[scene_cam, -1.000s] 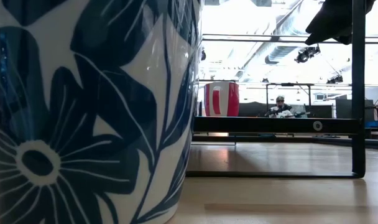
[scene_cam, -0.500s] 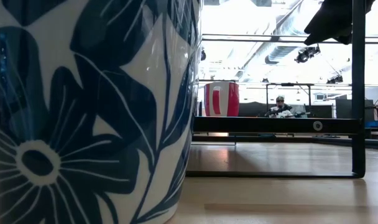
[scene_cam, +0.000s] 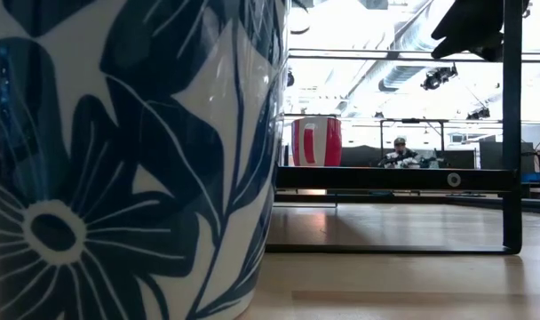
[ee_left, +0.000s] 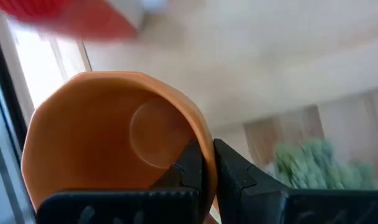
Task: Place coffee mugs
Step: Put the orange mug on the shelf
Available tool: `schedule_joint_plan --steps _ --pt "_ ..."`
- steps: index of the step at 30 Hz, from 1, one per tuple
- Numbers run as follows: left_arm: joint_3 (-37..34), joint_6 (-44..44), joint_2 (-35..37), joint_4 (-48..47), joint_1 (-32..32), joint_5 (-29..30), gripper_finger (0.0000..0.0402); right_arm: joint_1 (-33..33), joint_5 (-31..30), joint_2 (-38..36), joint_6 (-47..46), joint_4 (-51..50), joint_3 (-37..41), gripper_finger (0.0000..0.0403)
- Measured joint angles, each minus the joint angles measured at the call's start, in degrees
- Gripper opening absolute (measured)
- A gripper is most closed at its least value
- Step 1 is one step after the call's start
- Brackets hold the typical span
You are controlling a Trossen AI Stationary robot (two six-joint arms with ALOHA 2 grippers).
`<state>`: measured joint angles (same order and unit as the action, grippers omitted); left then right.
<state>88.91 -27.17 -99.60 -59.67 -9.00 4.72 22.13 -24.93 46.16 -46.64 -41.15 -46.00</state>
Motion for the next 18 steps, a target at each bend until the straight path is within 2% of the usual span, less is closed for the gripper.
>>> schedule_joint_plan --steps 7,18 --pt "4.01 -1.84 -4.57 0.94 -0.62 -2.56 0.0005 -0.02 0.16 -0.01 -0.67 0.38 0.00 0.0126" --pt "4.36 -3.04 -7.58 1.62 -0.78 -2.65 0.0005 0.00 1.09 0.01 -1.35 0.61 0.00 0.0126"
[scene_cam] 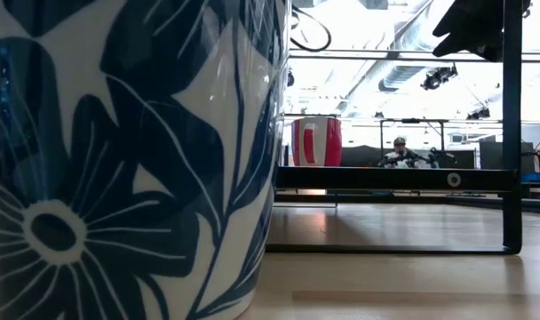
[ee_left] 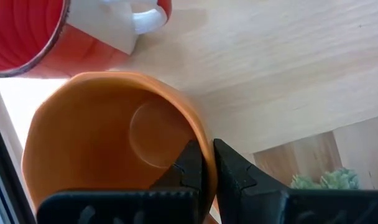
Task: Place coffee mugs
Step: Put the orange mug on the shelf
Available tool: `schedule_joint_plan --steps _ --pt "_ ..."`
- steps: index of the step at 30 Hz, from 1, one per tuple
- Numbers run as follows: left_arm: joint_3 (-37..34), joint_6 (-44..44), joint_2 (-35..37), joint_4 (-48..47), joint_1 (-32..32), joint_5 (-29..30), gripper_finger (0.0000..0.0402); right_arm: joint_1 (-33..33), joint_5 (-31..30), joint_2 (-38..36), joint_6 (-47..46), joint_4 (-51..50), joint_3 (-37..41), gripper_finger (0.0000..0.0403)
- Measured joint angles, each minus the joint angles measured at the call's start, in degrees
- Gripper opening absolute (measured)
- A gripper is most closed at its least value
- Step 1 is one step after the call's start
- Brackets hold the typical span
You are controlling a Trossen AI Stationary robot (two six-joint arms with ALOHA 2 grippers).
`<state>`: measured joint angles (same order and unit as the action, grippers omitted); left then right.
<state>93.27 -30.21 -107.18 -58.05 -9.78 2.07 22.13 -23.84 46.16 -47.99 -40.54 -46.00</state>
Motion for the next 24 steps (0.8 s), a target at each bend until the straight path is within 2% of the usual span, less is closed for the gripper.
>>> schedule_joint_plan --steps 24 --pt "-0.02 1.00 -0.06 1.54 -0.48 0.02 0.0005 0.00 0.07 -0.01 0.25 0.10 0.00 0.0126"
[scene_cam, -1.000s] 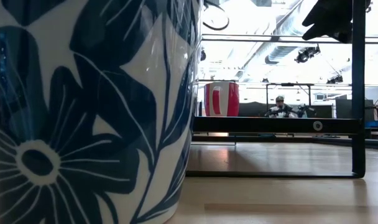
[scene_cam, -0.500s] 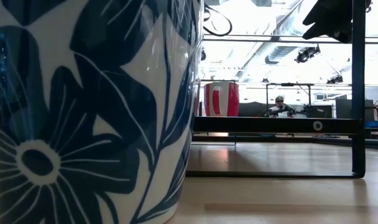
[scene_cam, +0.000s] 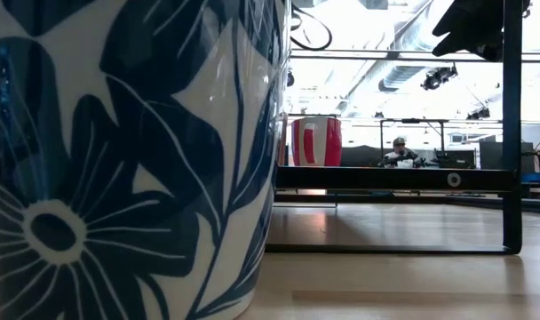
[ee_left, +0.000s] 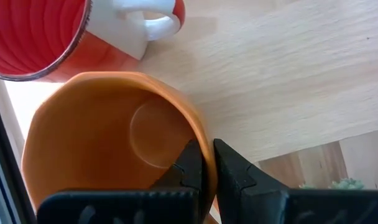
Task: Place coffee mugs
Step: Put the orange mug on the shelf
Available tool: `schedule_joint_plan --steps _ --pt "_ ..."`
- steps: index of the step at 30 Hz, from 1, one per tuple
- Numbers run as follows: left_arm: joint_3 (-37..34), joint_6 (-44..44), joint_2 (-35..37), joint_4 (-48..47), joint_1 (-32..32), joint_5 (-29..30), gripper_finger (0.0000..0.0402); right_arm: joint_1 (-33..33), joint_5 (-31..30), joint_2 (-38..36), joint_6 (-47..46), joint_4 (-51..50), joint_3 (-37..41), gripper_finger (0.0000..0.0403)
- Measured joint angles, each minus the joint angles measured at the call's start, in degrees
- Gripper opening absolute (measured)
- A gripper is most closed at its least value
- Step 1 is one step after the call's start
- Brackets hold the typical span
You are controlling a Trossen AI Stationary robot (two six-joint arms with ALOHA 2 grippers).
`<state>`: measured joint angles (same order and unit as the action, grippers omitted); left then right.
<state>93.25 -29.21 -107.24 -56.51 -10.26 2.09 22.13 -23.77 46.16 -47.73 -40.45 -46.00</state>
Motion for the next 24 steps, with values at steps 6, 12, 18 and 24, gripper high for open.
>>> schedule_joint_plan --steps 6,12,18,24 --pt "-0.03 4.29 0.00 0.27 -0.36 -0.04 0.0005 0.00 0.00 0.02 -0.22 0.01 0.00 0.0126" --pt "-0.87 2.19 -0.07 0.92 -0.55 0.27 0.0005 0.00 0.00 0.02 -0.23 0.00 0.00 0.0126" --pt "-0.87 2.08 -0.04 0.95 -0.56 -0.04 0.0005 0.00 0.07 0.02 -0.01 0.05 0.00 0.0126" --pt "-0.87 2.10 -0.06 0.86 -0.60 -0.32 0.0005 0.00 0.13 0.00 0.14 0.07 0.00 0.0126"
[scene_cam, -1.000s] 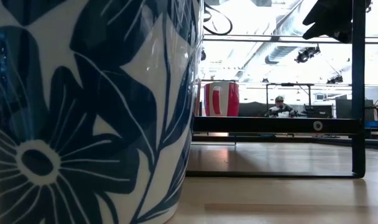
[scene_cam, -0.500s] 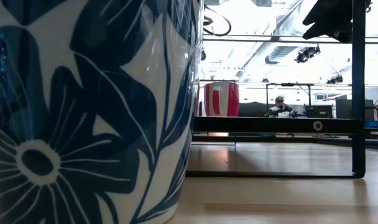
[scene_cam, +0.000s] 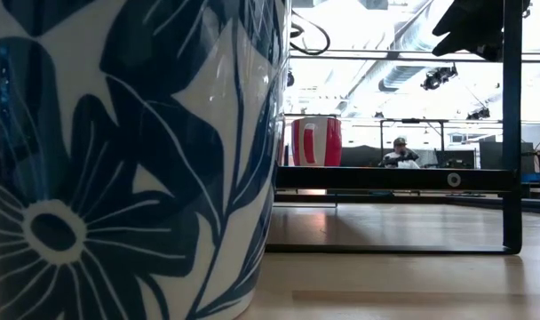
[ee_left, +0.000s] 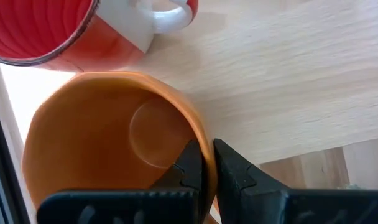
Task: Place coffee mugs
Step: Put the orange mug on the shelf
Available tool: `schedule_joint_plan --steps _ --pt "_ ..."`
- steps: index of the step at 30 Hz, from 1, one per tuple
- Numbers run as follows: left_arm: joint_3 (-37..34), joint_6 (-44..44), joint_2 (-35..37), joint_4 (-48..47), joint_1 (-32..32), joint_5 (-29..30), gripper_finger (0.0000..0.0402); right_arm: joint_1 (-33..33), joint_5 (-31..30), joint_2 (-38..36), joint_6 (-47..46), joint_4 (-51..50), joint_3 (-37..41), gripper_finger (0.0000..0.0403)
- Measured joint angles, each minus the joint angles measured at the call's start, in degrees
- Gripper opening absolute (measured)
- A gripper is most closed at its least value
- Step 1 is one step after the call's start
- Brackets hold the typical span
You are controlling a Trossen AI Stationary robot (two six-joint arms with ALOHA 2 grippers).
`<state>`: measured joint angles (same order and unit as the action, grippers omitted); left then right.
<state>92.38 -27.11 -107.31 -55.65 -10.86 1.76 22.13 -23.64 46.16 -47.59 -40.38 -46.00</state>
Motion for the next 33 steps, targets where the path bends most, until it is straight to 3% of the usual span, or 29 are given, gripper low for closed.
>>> schedule_joint_plan --steps 6,21,33 --pt "0.03 0.87 -1.23 -0.27 0.34 -1.21 0.0008 0.00 0.15 0.01 0.02 0.00 0.00 0.0126" --pt "0.04 0.46 -1.61 0.15 0.43 2.12 0.0026 0.00 2.39 0.00 -0.37 -0.07 -0.01 0.0126" --pt "2.69 2.01 -1.38 -1.06 0.27 3.49 0.0116 0.00 2.71 0.01 -0.42 -0.04 -0.02 0.0126"
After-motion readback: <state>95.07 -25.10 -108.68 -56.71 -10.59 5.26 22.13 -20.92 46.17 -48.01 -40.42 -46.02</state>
